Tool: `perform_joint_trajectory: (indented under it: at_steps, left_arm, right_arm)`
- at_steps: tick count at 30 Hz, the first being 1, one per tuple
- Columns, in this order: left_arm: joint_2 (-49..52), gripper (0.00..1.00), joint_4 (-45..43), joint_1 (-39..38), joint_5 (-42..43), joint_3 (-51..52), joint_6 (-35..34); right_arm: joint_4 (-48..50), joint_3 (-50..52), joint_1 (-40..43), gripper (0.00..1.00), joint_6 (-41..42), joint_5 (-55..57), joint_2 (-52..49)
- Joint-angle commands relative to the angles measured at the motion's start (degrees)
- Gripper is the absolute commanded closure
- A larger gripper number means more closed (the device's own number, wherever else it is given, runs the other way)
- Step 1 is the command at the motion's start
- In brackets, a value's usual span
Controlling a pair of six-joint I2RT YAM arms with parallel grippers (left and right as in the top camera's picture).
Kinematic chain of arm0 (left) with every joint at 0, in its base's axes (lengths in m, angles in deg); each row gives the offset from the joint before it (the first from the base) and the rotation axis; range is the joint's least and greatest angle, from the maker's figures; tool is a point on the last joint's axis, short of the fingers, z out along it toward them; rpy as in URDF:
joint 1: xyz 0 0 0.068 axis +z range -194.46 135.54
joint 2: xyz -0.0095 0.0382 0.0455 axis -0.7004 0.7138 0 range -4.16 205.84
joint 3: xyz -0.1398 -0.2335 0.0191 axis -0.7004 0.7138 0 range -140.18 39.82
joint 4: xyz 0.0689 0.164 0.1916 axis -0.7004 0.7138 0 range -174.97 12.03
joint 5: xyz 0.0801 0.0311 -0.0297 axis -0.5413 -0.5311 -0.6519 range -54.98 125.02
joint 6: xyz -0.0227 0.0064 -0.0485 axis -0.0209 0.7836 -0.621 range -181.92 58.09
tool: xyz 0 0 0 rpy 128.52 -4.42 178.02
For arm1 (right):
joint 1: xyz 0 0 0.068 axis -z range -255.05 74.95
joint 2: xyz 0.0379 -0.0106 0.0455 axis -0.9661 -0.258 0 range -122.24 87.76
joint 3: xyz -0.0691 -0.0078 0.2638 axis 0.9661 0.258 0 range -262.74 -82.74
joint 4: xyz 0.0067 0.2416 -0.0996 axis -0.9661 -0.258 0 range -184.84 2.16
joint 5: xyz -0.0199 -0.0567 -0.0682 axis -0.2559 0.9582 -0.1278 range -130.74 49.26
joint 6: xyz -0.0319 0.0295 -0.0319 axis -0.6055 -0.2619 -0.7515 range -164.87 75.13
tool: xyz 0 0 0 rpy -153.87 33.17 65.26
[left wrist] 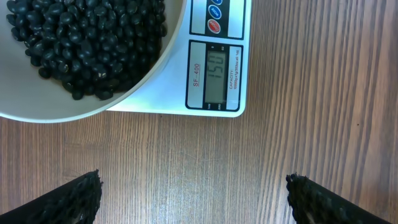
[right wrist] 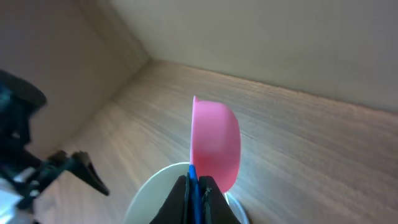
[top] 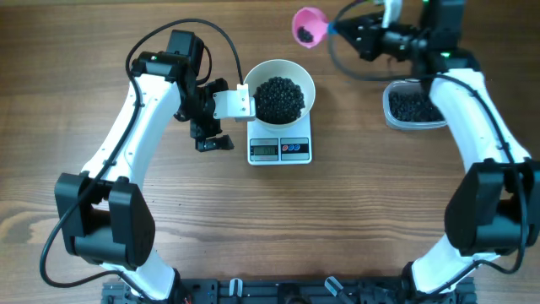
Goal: Scoop item into bowl and weigh 150g on scale
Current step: 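Carry the pink scoop to the plastic tub and set it down, right gripper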
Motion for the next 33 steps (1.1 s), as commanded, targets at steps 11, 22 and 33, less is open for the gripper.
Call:
perform_joint_trajectory:
  at_steps: [11, 22, 33]
  left_arm:
    - [0.1, 0.0, 0.0, 0.2, 1.5, 0.5, 1.1]
    - [0.1, 0.0, 0.0, 0.2, 1.5, 0.5, 1.1]
    - [0.1, 0.0, 0.0, 0.2, 1.5, 0.5, 1.1]
  right_arm:
    - [-16.6, -0.4, 16.2, 0.96, 15.2, -9.4, 0.7]
    - [-36.2, -0.4, 24.7, 0.96, 15.0, -1.5, 0.7]
    - [-49.5, -0.4, 26.4, 0.96, 10.6, 18.4, 0.7]
